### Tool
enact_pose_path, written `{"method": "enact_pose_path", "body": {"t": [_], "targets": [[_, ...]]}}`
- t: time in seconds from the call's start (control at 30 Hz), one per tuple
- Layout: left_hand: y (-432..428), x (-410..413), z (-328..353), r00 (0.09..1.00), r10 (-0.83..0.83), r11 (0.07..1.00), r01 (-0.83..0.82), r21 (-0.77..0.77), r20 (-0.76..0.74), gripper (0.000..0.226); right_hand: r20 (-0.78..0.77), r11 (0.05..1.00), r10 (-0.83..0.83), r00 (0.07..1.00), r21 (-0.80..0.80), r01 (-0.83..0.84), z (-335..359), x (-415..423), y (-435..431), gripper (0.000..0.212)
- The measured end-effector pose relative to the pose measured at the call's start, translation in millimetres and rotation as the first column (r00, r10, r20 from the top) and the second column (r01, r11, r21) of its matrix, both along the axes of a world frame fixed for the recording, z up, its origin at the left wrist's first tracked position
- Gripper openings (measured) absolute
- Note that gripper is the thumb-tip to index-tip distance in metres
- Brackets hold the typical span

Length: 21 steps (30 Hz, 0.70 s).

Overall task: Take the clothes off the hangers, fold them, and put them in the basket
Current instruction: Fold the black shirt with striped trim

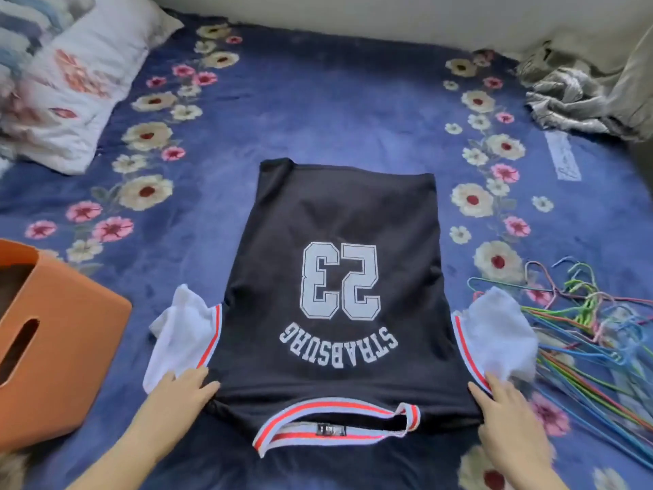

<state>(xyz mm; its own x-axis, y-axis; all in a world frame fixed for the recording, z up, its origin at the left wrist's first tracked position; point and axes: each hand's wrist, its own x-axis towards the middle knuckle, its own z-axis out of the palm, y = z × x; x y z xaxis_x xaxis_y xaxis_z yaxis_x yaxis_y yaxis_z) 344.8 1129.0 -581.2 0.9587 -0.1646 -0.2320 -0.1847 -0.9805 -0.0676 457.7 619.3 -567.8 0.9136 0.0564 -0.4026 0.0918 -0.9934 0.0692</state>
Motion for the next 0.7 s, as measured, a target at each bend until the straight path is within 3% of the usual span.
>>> {"method": "enact_pose_path", "body": {"t": [0.07, 0.17, 0.23, 0.27, 0.3, 0.33, 0.37, 0.4, 0.43, 0.47, 0.5, 0.6, 0.7], "targets": [[-10, -24, -23, 0.997, 0.072, 0.997, -0.072, -0.001, 0.012, 0.080, 0.039, 0.999, 0.033, 0.999, -0.009, -0.033, -19, -23, -10, 0.080], [-25, -54, -41, 0.934, 0.342, 0.939, -0.333, -0.090, 0.103, 0.083, 0.144, 0.997, 0.068, 0.987, 0.017, -0.071, -33, -57, -16, 0.056], [-49, -65, -42, 0.741, 0.660, 0.746, -0.629, -0.218, 0.122, 0.085, 0.205, 0.988, -0.131, 0.970, 0.112, 0.109, -36, -73, -8, 0.062], [-66, -65, -38, 0.563, 0.824, 0.555, -0.775, -0.303, 0.071, 0.081, 0.197, 0.937, -0.327, 0.924, 0.191, 0.291, -33, -78, 3, 0.064], [-83, -64, -34, 0.337, 0.941, 0.295, -0.868, -0.399, -0.036, 0.072, 0.145, 0.816, -0.554, 0.820, 0.288, 0.501, -30, -82, 16, 0.062], [-100, -61, -32, 0.088, 0.976, -0.022, -0.870, -0.493, -0.198, 0.059, 0.052, 0.622, -0.749, 0.660, 0.398, 0.675, -29, -86, 29, 0.056], [-115, -58, -32, -0.135, 0.914, -0.344, -0.759, -0.553, -0.383, 0.048, -0.079, 0.389, -0.873, 0.482, 0.486, 0.783, -35, -89, 43, 0.048], [-129, -53, -30, -0.280, 0.790, -0.590, -0.590, -0.551, -0.546, 0.041, -0.241, 0.161, -0.916, 0.322, 0.515, 0.842, -36, -91, 58, 0.047], [-141, -48, -27, -0.323, 0.673, -0.730, -0.429, -0.532, -0.665, 0.039, -0.401, -0.035, -0.896, 0.192, 0.495, 0.868, -40, -93, 72, 0.052], [-151, -43, -26, -0.313, 0.600, -0.795, -0.341, -0.502, -0.737, 0.038, -0.527, -0.183, -0.845, 0.096, 0.453, 0.873, -50, -96, 82, 0.062], [-161, -35, -24, -0.295, 0.580, -0.806, -0.346, -0.481, -0.760, 0.035, -0.595, -0.260, -0.802, 0.050, 0.423, 0.868, -59, -96, 90, 0.076], [-181, -25, -20, -0.273, 0.663, -0.723, -0.475, -0.502, -0.697, 0.031, -0.669, -0.341, -0.744, -0.009, 0.368, 0.865, -77, -99, 99, 0.095], [-180, -36, -22, -0.262, 0.788, -0.587, -0.592, -0.552, -0.557, 0.034, -0.628, -0.291, -0.778, 0.013, 0.379, 0.878, -72, -109, 97, 0.059]]}}
